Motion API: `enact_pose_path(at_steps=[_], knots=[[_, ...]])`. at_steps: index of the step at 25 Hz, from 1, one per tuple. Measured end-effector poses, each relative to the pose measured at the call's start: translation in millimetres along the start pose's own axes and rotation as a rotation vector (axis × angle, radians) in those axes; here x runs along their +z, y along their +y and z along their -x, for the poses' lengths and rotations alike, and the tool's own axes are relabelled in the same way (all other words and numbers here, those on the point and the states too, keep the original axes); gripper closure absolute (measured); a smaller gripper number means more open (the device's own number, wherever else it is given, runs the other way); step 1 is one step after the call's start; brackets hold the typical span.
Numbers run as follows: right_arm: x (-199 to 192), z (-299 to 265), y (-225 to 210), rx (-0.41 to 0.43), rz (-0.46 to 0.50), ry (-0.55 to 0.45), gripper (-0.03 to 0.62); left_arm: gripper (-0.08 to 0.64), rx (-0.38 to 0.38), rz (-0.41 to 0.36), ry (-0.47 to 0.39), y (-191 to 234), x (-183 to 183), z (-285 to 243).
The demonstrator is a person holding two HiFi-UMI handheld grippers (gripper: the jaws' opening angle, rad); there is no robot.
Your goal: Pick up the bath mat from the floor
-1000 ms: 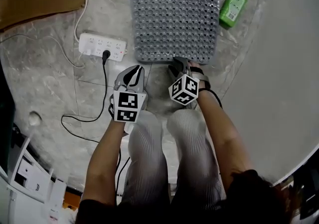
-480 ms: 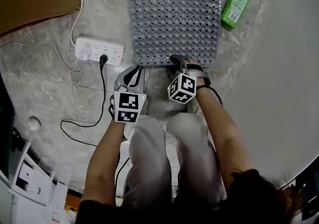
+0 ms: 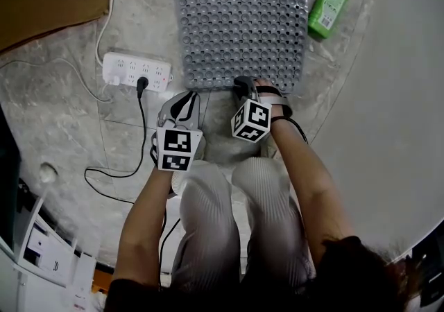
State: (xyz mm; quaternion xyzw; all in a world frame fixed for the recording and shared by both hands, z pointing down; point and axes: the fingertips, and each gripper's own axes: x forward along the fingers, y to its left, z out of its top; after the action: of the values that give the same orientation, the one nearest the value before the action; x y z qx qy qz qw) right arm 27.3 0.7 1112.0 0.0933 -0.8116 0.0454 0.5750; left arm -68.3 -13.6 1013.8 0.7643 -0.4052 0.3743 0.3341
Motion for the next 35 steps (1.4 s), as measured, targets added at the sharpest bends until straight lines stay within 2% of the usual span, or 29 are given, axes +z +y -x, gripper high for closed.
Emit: enact_pose_path(at_steps=[2,9,17,24,35], knots=[[1,3,1,0.001,0.012,-0.008,0.574,0.525,0.004,0.002,0.001,0,1,2],[10,29,-7,-0.016,-0.048,-0.033,0.581,0.525,0.026,0.025,-0.011,0,15,16],[33,88,-29,-0.057,-0.093,-0.065,0.583,0.525,0.032,0.049,-0.014,-13,43,52],[53,147,-56,-0.081,-0.111,-0.071,0.583,0.526,0.021,0.042,-0.026,-22,87,100],[79,243,-79,-0.086,-0.085,-0.072,0.583,0.526,0.071,0.037,-0.065,-16,155,179]])
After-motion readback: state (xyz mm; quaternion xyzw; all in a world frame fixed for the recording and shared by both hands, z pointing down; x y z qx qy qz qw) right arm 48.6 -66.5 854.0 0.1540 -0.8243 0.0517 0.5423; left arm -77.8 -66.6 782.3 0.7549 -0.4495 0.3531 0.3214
